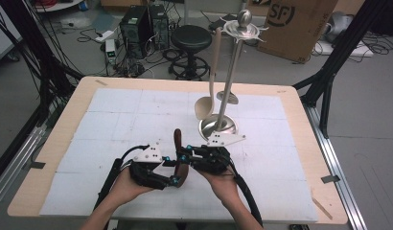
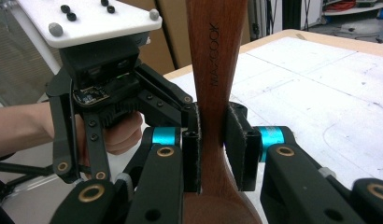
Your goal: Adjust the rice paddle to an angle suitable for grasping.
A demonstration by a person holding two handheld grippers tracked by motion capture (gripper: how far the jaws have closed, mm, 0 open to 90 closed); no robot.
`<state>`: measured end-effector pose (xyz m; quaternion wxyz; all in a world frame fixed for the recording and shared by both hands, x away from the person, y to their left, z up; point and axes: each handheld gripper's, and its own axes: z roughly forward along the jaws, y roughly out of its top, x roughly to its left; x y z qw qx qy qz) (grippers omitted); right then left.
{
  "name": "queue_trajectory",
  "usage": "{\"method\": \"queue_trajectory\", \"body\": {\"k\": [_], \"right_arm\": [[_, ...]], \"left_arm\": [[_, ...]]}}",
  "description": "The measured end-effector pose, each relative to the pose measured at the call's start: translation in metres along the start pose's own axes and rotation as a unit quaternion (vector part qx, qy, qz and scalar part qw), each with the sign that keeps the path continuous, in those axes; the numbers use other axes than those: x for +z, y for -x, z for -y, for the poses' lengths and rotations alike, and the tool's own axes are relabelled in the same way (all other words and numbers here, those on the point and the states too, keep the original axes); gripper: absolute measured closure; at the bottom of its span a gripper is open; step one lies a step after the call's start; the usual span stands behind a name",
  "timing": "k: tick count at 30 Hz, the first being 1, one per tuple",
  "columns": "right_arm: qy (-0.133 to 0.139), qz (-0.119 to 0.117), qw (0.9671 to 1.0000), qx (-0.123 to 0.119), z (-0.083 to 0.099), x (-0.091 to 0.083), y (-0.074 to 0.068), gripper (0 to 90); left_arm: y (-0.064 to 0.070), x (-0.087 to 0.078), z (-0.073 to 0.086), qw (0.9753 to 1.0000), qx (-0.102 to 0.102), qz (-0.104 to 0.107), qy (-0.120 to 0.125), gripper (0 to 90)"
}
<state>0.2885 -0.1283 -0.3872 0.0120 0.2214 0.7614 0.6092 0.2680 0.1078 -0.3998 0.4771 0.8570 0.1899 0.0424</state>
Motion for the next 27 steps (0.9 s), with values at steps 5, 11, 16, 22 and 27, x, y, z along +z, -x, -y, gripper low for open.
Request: {"method": "queue_trajectory", "body": {"k": [5, 11, 16, 22, 27], "right_arm": [[-0.001, 0.004, 1.0, -0.004, -0.0001, -0.0007, -0.0019, 77.1], [-0.004, 0.007, 0.9999, -0.009, -0.0006, -0.0025, -0.0023, 76.7], [-0.007, 0.0, 0.9998, -0.017, -0.0007, -0.005, -0.0019, 75.9], [-0.01, -0.015, 0.9995, -0.028, -0.0005, -0.0066, -0.0027, 75.0], [-0.012, -0.025, 0.9993, -0.025, 0.0003, -0.0061, -0.0008, 74.8]], "left_arm": [[-0.0016, 0.0003, 0.0004, 1.0, 0.0, 0.004, -0.008, 54.4], [-0.0027, -0.0013, 0.0006, 0.9999, -0.004, 0.006, -0.011, 60.5], [-0.0034, -0.0026, 0.0014, 0.9998, 0.006, -0.003, -0.016, 72.4], [-0.0034, -0.0026, 0.0017, 0.9996, 0.017, -0.014, -0.017, 78.9], [-0.0028, -0.0019, 0.0022, 0.9995, 0.023, -0.007, -0.018, 80.1]]}}
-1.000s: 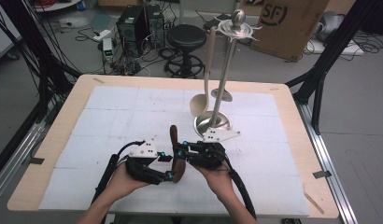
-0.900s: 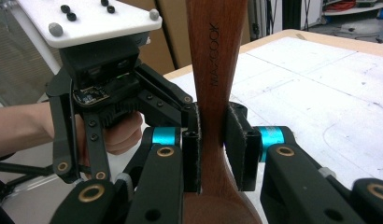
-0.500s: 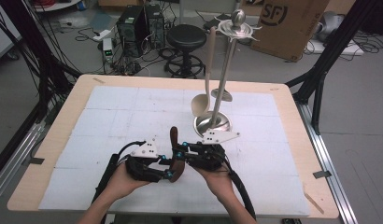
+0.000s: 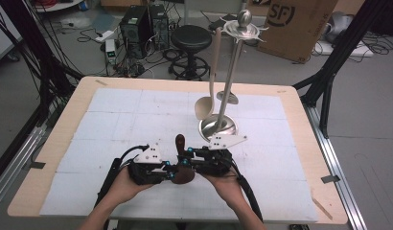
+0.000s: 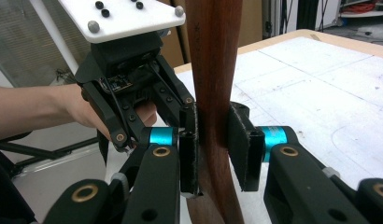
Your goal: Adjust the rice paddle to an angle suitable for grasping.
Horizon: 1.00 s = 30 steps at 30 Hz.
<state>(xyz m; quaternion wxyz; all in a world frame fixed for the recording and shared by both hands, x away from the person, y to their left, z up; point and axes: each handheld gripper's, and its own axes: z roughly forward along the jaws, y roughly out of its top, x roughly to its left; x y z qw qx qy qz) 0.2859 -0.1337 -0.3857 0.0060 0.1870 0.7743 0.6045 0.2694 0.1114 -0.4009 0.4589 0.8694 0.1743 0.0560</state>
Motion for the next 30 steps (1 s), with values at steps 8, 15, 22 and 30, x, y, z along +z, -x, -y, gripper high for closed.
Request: {"method": "queue_trajectory", "body": {"k": [8, 15, 22, 30], "right_arm": [[-0.002, -0.006, 1.0, 0.0, 0.004, 0.002, 0.0, 76.2], [0.001, 0.0, 1.0, 0.003, 0.002, -0.003, 0.003, 76.5], [0.006, 0.01, 0.9999, 0.008, 0.001, -0.012, 0.007, 76.5], [0.011, 0.026, 0.9996, 0.01, 0.0, -0.025, 0.015, 76.5]], "left_arm": [[0.001, 0.001, 0.0, 1.0, 0.005, 0.005, 0.002, 79.8], [-0.002, -0.002, 0.0, 0.9999, -0.006, -0.002, 0.013, 69.2], [-0.006, -0.005, 0.001, 0.9997, -0.016, -0.004, 0.019, 62.7], [-0.014, -0.014, 0.004, 0.9992, -0.028, -0.012, 0.027, 59.1]]}}
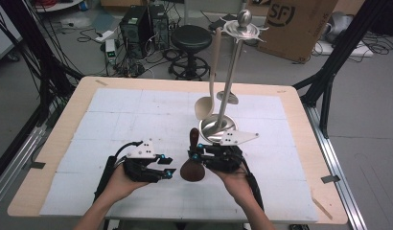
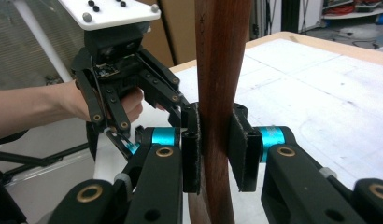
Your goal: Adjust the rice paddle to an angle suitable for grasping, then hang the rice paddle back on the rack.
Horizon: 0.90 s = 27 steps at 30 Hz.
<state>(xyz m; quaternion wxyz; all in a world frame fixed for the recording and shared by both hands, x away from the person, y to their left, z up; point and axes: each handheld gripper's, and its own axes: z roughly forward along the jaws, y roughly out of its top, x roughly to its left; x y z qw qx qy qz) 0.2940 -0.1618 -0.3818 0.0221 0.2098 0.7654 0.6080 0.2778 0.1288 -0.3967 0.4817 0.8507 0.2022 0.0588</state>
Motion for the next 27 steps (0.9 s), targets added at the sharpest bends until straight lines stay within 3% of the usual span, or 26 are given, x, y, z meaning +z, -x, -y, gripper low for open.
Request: {"method": "queue_trajectory", "body": {"k": [13, 27], "right_arm": [[0.006, 0.025, 0.9996, 0.004, -0.004, -0.02, 0.014, 76.6], [0.014, 0.041, 0.999, 0.007, -0.012, -0.033, 0.021, 76.5]], "left_arm": [[-0.014, -0.017, 0.005, 0.9994, -0.02, -0.027, 0.012, 55.9], [-0.018, -0.021, 0.008, 0.9989, -0.031, -0.033, 0.014, 51.9]]}}
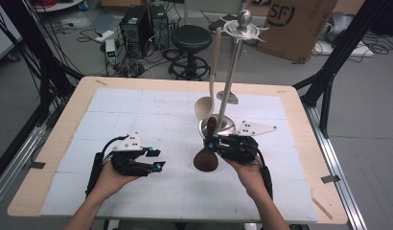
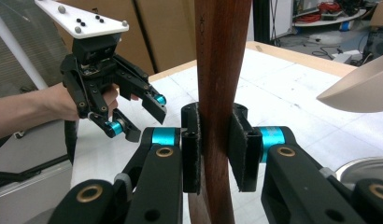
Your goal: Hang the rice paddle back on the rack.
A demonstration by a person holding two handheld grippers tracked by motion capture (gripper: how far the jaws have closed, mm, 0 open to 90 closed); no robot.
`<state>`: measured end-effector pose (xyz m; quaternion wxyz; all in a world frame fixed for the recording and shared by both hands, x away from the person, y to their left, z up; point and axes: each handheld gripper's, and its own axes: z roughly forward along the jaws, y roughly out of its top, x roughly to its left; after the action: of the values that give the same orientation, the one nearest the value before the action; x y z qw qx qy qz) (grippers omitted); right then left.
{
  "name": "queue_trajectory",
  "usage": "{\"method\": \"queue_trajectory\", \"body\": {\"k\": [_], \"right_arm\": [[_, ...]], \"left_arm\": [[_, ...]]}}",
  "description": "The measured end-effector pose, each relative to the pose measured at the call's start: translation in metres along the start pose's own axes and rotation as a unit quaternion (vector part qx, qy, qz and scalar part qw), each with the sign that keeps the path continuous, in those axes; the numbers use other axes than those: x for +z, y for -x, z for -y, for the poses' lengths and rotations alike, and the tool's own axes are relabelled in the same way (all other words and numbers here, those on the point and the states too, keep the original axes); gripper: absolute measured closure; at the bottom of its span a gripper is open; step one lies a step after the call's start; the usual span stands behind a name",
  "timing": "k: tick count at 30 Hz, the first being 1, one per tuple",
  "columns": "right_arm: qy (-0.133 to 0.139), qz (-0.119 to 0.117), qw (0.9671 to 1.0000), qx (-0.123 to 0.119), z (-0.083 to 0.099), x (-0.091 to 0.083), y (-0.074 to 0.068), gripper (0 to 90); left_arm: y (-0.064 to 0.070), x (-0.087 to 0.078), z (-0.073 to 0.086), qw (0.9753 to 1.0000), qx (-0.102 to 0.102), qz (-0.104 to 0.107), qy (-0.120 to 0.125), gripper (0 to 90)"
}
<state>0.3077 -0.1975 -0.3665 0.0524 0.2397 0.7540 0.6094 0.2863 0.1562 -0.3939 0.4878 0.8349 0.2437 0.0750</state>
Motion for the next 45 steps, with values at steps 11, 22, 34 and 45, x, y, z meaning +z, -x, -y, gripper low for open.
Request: {"method": "queue_trajectory", "body": {"k": [11, 22, 34, 45], "right_arm": [[0.007, 0.008, 0.9999, -0.011, -0.019, -0.008, 0.005, 76.5], [0.015, 0.016, 0.9997, -0.011, -0.037, -0.016, 0.013, 76.5], [0.025, 0.023, 0.9992, -0.021, -0.066, -0.022, 0.015, 76.4], [0.027, 0.029, 0.9983, -0.042, -0.094, -0.023, 0.011, 76.4]], "left_arm": [[-0.004, -0.003, 0.001, 0.9998, -0.013, -0.015, 0.002, 42.7], [-0.005, -0.004, 0.002, 0.9995, -0.021, -0.023, 0.002, 34.7], [-0.007, -0.006, 0.003, 0.9992, -0.025, -0.031, 0.001, 30.0], [-0.009, -0.008, 0.004, 0.9989, -0.03, -0.035, 0.003, 28.2]]}}
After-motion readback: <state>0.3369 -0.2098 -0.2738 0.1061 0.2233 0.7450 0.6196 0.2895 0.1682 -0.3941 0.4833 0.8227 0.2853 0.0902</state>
